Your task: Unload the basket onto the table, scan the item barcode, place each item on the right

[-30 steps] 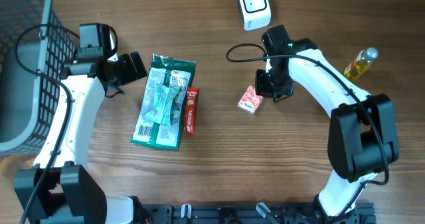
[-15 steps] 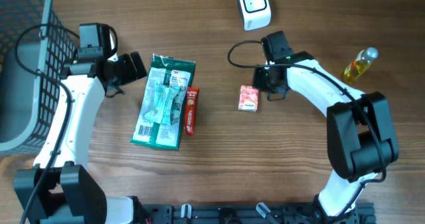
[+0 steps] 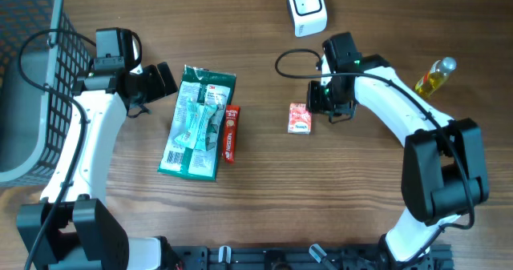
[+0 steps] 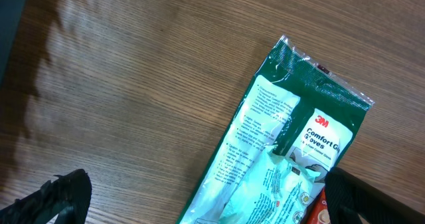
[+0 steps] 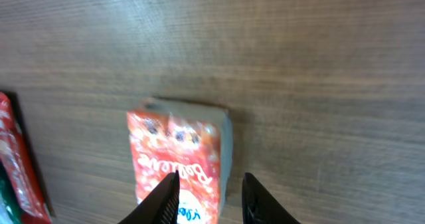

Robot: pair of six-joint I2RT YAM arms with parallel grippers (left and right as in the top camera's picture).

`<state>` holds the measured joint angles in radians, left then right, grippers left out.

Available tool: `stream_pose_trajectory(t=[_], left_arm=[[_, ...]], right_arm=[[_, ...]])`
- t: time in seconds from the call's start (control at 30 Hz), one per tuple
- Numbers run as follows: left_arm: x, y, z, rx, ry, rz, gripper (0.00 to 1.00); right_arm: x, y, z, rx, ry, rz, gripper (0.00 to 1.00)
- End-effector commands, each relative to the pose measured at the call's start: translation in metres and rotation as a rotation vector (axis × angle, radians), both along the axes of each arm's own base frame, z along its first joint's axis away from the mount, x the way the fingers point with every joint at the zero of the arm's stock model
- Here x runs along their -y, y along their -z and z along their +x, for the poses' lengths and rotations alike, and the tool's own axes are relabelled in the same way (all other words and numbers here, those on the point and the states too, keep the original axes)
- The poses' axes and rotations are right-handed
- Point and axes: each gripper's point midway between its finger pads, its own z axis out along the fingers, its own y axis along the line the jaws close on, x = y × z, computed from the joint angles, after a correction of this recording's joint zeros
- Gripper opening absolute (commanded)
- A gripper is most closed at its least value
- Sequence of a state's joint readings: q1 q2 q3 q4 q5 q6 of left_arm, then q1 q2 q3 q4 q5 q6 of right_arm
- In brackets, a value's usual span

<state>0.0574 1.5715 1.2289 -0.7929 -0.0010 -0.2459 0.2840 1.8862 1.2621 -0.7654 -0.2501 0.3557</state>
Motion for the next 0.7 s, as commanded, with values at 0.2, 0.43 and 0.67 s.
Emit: stream_pose_trajectory(t=[0.2, 0.43, 0.67], left_arm=[[0.0003, -0.0042, 0.0017, 0.012, -0.004, -0.009, 1.00], [0.0003, -0.0042, 0.0017, 0.012, -0.004, -0.009, 1.00], [0.0003, -0.0042, 0.0017, 0.012, -0.004, -0.009, 1.00]], right_arm=[[-0.0026, 0.0167, -0.0109, -0.001, -0.016, 0.034, 0.30], [-0.0047, 0.0165, -0.0104, -0.007, 0.004, 0.049, 0.31], [-0.0045, 0.0168, -0.0107, -0.009, 0.005, 0.048, 0.31]])
